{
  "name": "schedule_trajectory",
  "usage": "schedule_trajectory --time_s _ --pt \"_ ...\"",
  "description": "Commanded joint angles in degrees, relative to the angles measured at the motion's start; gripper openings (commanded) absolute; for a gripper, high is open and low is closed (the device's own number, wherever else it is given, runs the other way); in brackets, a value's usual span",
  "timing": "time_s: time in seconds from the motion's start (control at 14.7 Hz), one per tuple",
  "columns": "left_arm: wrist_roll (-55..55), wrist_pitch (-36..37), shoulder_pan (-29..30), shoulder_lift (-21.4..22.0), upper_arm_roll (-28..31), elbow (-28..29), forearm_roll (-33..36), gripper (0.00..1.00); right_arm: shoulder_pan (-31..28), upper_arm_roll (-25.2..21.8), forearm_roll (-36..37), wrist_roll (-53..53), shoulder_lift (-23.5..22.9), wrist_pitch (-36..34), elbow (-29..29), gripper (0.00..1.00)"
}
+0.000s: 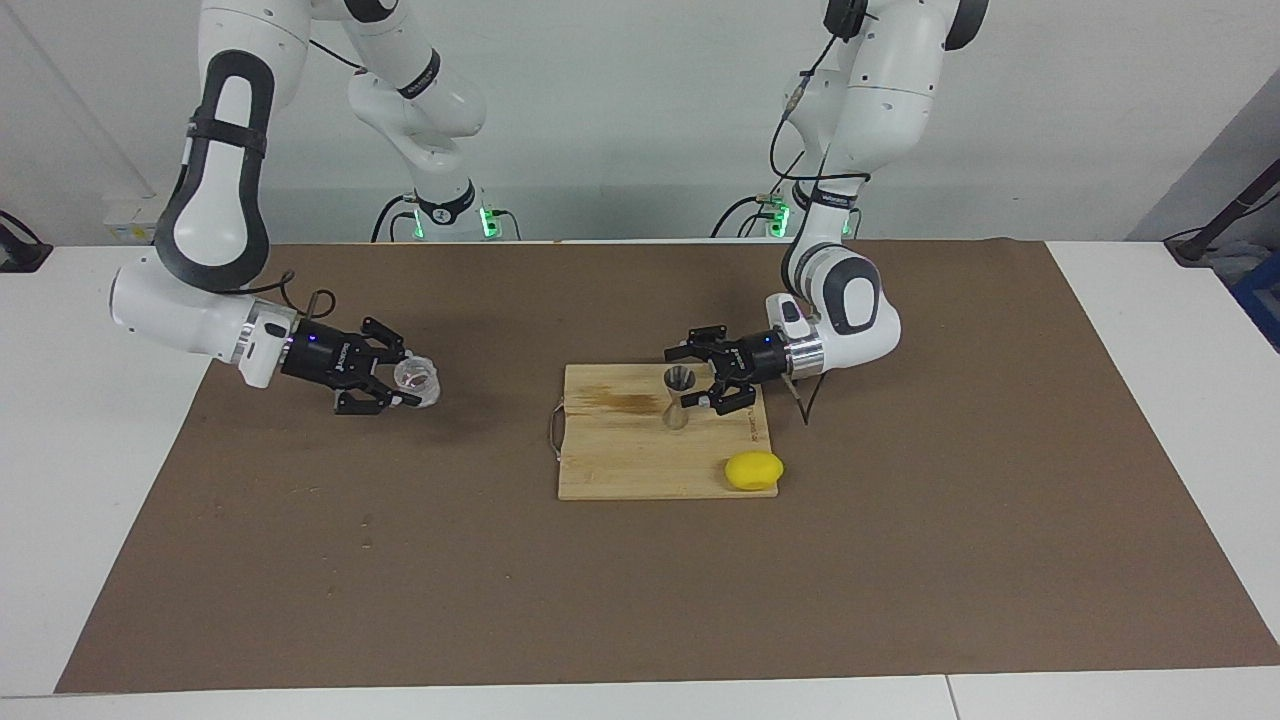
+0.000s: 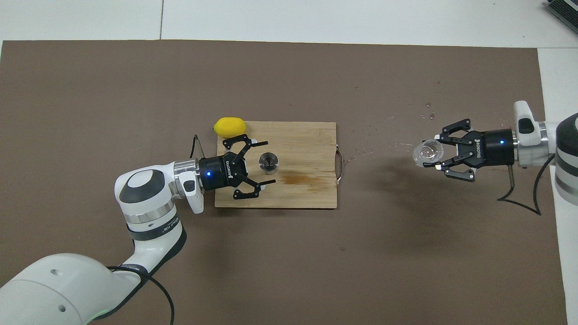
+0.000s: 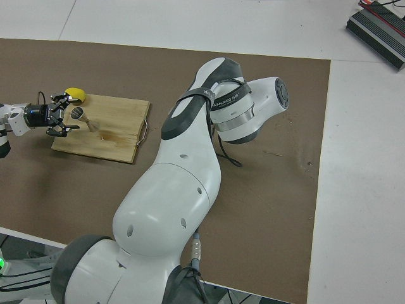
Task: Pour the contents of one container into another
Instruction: 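Withdraw the left gripper while the right gripper carries the glass cup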
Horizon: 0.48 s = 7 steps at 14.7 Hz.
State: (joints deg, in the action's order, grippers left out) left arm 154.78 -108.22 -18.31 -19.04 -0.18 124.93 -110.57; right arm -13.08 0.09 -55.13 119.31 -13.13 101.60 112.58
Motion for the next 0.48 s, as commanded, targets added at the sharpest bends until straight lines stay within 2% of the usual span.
schedule_trajectory --time_s 0.0,0.41 --pt "1.1 1.4 2.3 0.3 -0.3 0.3 -1.0 1.0 0.1 0.0 -1.6 -1.4 2.4 -0.7 1.5 0.0" --pt "0.9 5.9 9.0 0.8 -0.1 0.5 5.3 1.0 3.6 0.0 -2.7 -0.3 5.1 -0.9 4.0 0.0"
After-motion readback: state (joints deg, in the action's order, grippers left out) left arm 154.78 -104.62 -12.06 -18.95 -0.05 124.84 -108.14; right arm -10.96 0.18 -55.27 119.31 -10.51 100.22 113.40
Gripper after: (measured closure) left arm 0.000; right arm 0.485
